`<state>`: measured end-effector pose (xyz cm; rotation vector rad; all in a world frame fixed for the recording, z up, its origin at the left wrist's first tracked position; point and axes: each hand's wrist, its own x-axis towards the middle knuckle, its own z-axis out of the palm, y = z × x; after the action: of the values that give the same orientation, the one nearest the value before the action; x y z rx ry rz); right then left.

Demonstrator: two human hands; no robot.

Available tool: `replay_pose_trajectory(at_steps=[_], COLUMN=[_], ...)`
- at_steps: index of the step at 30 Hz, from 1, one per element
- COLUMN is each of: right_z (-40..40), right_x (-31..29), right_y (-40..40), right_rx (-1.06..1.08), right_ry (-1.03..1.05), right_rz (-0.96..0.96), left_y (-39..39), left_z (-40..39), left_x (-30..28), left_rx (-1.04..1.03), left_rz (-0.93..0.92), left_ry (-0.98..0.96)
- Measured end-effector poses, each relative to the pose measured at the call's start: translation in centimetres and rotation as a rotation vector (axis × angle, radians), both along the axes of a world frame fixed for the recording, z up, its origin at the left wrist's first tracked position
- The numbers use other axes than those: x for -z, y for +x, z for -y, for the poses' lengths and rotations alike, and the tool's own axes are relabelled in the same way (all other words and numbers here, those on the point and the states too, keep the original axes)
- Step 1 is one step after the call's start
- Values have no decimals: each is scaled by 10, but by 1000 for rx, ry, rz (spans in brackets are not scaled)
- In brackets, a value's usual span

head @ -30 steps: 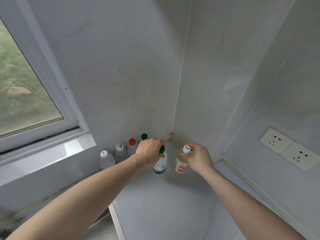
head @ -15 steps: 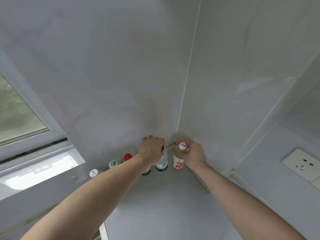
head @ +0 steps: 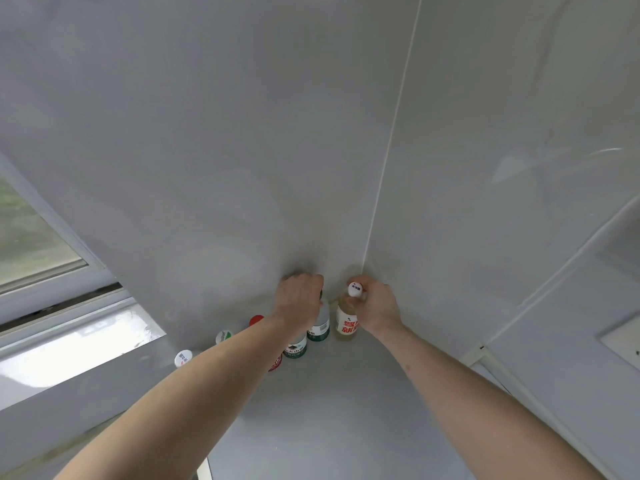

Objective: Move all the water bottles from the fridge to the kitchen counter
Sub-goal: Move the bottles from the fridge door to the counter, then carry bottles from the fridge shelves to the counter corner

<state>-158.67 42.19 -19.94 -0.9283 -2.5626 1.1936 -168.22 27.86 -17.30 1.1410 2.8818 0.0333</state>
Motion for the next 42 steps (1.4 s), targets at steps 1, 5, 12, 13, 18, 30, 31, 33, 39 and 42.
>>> replay_pose_trajectory(at_steps=[1, 5, 12, 13, 18, 30, 31, 33, 39, 42], right_z=[0, 2, 2, 1, -10, 47, 58, 77, 131, 158], right_x=[1, 3, 8, 9, 9, -44, -48, -55, -70, -81], right_y=[-2, -11, -22, -21, -12, 89, 104, 136, 232, 277], right_rx=[-3, -3, -72, -79, -127, -22, -12, -14, -10, 17], right_ry=[-2, 10, 29, 29, -7, -72, -92, -95, -141, -133], right_rz=[-1, 3, 18, 15, 20, -154, -174, -190, -165, -120], left_y=[-1, 0, 3, 4, 7, 83, 95, 119, 189, 221], left_z=[-1, -6, -6, -4, 13, 99, 112, 139, 211, 230], left_x=[0, -2, -5, -6, -6, -46, -49, -53, -52, -52], left_rx=[-4, -8, -18, -19, -37, 54, 64, 82, 132, 147], left_rz=[-2, 15, 105, 111, 121, 149, 153, 163, 264, 306], left_ry=[1, 1, 32, 35, 73, 243, 262, 290, 327, 334])
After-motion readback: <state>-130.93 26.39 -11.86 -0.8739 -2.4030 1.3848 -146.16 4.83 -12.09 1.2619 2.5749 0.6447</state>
